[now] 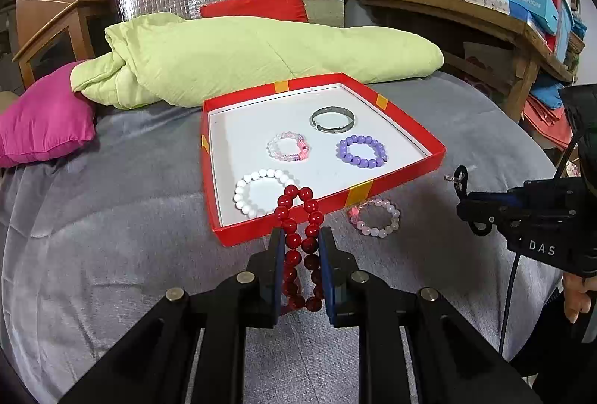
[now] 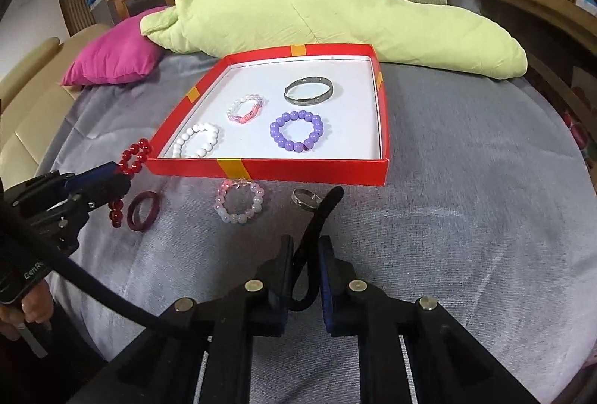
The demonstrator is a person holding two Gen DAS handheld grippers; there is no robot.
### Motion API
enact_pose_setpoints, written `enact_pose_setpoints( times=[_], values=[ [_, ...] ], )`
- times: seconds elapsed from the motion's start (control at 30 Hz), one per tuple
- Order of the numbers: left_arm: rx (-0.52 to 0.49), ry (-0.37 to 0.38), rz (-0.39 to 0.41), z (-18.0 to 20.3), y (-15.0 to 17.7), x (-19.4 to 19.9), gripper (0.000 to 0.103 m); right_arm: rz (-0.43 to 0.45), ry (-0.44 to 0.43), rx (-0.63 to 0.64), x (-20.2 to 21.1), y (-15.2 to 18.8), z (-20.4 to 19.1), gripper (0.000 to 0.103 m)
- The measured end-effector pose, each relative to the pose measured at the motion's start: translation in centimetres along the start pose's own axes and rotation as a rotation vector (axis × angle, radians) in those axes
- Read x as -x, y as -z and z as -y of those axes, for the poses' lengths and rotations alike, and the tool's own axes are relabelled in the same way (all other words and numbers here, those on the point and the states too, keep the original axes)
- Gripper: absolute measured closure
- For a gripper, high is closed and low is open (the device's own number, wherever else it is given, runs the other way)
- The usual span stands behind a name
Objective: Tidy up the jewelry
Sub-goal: 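Grasp and lift the red beaded bracelet with the left tool while the right holds black cord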
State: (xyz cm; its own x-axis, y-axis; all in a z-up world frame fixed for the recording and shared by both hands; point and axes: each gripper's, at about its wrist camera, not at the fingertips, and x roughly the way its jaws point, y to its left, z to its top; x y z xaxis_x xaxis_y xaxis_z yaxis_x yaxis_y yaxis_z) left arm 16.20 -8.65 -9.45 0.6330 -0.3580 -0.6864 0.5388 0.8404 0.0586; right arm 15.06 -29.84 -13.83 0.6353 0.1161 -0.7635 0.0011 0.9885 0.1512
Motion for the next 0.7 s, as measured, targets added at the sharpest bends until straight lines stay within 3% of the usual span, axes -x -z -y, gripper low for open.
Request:
enact_pose_setpoints(
  times=[0.43,0.7],
  values=[
    [0.003,0.003,-0.042,0.3,0.2,-0.9,0.084,-0.056,0.036,-0.033,-0.8,0.6,1.0,0.089],
    [0.050,0.151,-0.173,1.6,1.5,-3.1,0.084,-0.111,0.070,-0.067,-1.7,1.2,2.3,0.089]
  ],
)
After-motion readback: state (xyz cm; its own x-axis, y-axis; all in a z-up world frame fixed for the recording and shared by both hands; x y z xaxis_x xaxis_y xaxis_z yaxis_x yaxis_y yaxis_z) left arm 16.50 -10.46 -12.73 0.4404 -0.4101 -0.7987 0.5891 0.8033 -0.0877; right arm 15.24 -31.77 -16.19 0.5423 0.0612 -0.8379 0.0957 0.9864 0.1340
